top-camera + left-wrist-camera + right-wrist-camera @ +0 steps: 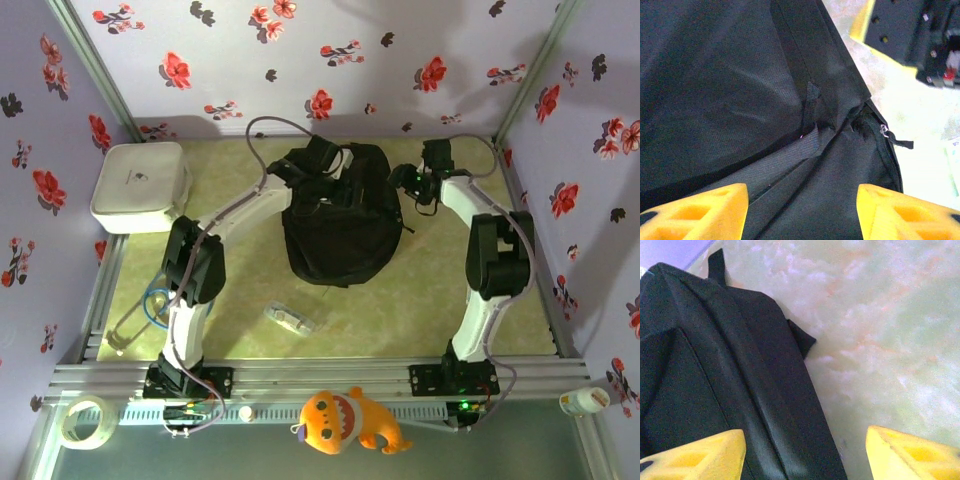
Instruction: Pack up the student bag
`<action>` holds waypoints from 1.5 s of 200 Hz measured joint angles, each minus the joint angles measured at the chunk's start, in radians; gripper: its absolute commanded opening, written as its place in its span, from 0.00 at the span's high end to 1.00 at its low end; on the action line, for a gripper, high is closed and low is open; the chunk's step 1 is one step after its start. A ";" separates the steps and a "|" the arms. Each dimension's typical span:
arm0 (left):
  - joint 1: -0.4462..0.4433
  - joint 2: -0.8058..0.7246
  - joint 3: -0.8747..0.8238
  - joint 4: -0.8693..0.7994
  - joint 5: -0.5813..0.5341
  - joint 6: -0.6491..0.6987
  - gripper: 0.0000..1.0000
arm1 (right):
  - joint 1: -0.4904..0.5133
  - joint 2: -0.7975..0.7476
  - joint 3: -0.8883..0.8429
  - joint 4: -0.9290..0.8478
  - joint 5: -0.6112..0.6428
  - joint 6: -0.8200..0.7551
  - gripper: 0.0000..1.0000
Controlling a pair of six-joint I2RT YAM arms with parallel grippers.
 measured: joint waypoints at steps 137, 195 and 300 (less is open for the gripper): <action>-0.030 0.180 0.233 -0.090 -0.038 0.002 0.52 | -0.010 -0.040 -0.183 0.157 -0.321 0.016 0.90; -0.055 0.230 0.294 -0.119 -0.076 0.003 0.61 | -0.010 -0.133 -0.291 0.193 -0.333 0.049 0.90; -0.076 0.282 0.336 -0.180 -0.154 0.010 0.78 | -0.010 -0.134 -0.303 0.211 -0.336 0.068 0.91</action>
